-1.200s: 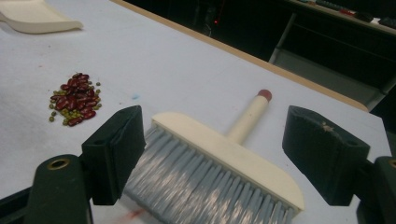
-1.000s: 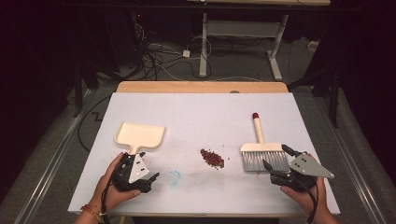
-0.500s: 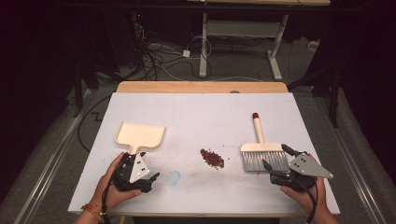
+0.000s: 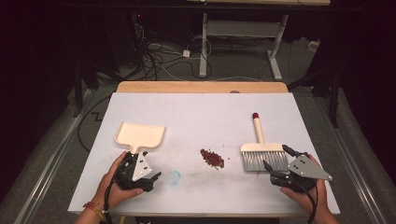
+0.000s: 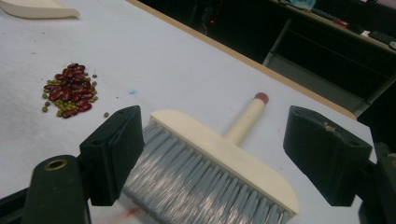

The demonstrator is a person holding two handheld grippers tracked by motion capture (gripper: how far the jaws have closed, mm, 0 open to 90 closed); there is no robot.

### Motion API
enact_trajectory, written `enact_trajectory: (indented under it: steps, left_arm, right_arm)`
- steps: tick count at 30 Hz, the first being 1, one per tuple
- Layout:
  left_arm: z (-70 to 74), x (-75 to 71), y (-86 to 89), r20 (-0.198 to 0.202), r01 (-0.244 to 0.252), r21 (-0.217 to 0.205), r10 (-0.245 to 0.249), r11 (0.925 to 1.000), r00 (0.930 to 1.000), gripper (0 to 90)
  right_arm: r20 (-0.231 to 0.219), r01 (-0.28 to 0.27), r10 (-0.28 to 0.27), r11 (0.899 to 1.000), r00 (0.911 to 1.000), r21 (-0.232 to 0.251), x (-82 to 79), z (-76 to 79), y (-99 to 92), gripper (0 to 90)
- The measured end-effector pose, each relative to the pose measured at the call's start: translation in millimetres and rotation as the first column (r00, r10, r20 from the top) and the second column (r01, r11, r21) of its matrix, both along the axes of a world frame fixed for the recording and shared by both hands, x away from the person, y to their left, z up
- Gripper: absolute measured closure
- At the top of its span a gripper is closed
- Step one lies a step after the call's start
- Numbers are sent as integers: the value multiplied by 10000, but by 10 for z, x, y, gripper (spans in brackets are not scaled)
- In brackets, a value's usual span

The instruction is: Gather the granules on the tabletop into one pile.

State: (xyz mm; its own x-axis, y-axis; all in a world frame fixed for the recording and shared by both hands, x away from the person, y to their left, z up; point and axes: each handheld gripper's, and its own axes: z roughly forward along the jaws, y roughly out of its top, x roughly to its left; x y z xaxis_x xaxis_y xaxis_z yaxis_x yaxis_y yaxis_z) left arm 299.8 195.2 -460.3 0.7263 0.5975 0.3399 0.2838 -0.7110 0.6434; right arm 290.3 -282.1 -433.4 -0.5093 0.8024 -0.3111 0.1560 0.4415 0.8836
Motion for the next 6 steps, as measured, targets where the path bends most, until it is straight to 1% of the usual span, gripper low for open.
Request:
enact_trajectory:
  steps: [6]
  left_arm:
    - [-3, 57, -58, -64, 141, 4, -141, 9999, 9999, 173]
  right_arm:
    - [1, 174, -174, 9998, 9998, -122, -18, -11, -45, 210]
